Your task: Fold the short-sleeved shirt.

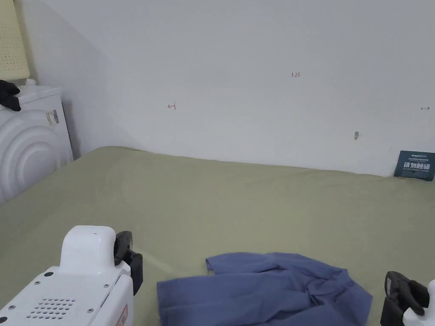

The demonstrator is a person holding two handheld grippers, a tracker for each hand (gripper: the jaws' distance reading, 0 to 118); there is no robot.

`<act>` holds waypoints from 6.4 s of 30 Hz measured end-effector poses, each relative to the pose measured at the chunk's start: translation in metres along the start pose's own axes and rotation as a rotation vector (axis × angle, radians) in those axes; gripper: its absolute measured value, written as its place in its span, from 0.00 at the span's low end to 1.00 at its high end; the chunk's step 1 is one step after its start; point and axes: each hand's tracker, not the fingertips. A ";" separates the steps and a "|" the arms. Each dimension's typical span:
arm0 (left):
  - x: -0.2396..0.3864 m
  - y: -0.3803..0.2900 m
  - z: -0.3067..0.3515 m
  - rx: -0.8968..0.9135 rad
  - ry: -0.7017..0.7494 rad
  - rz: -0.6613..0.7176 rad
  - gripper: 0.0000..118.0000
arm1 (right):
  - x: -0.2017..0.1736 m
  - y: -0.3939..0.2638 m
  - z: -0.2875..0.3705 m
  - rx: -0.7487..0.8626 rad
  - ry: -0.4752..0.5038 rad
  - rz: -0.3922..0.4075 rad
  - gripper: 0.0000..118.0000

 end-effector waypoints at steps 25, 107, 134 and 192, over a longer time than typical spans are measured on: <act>0.009 -0.155 -0.324 -0.794 -0.107 -0.112 1.00 | 0.004 -0.066 -0.111 -0.253 -0.034 -0.003 0.01; 0.079 0.188 -0.364 -0.201 0.033 -0.098 0.00 | 0.109 0.194 -0.373 -0.239 -0.089 0.040 0.06; -0.015 -0.134 -0.152 -0.682 -0.123 -0.038 0.00 | 0.138 -0.140 -0.087 -0.635 -0.026 -0.130 0.06; -0.040 -0.141 -0.147 -0.713 -0.184 -0.059 1.00 | 0.003 -0.083 -0.021 -0.221 0.006 -0.006 0.01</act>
